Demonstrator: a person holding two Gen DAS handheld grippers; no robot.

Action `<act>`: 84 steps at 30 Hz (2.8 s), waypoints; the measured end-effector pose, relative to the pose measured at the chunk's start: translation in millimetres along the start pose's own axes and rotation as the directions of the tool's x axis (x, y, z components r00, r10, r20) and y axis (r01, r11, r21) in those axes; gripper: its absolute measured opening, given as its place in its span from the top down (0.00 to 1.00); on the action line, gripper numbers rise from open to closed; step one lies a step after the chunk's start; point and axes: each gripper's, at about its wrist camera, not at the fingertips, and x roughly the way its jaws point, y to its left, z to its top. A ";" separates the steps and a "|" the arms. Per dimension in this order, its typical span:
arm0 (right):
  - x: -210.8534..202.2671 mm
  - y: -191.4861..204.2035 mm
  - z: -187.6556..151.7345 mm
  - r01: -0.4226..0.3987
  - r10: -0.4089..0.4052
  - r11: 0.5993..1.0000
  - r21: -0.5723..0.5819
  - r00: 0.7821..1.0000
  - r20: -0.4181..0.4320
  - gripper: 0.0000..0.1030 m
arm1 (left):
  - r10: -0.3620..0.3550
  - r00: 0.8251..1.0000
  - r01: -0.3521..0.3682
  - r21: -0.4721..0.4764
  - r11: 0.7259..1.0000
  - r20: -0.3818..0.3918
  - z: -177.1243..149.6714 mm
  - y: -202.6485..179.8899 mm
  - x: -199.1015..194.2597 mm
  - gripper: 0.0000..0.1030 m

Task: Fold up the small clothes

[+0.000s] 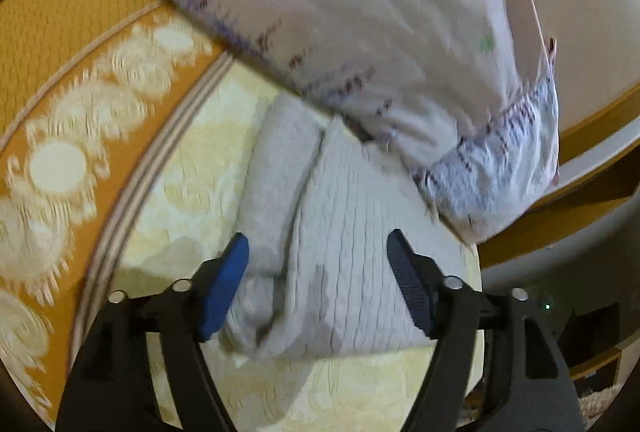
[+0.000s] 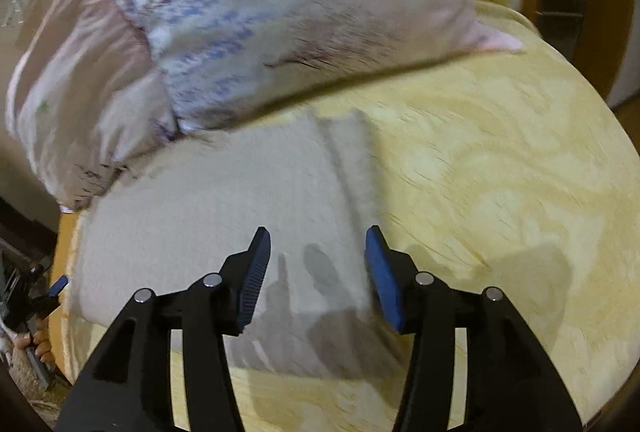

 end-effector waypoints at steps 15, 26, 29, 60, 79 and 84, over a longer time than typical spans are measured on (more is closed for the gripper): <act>63.5 81.3 5.2 -0.148 0.127 0.980 -0.134 0.980 -0.152 0.42 | 0.052 0.987 -0.056 -0.025 0.998 -0.149 35.7 12.7 66.4 0.27; 67.4 84.9 2.8 -0.162 0.139 0.976 -0.146 0.978 -0.157 0.30 | 0.084 0.988 -0.076 0.060 0.995 -0.130 32.1 -0.8 78.6 0.27; 67.5 84.4 3.4 -0.170 0.147 0.975 -0.140 0.976 -0.158 0.28 | 0.137 0.982 -0.124 0.104 0.987 -0.132 29.4 -10.3 83.0 0.30; 52.9 62.7 11.5 -0.221 0.217 0.975 -0.018 0.968 -0.129 0.28 | -0.203 0.954 0.231 0.110 0.967 -0.220 18.1 -148.7 128.0 0.76; 18.3 -7.0 19.3 -0.304 0.320 0.925 0.229 0.946 -0.039 0.28 | -0.415 0.831 0.465 0.053 0.884 -0.371 -47.1 -213.5 175.8 0.17; 24.8 -11.8 21.4 -0.437 0.484 0.829 0.349 0.873 -0.058 0.28 | -0.248 0.942 0.276 0.103 0.956 -0.228 -25.5 -182.0 150.4 0.17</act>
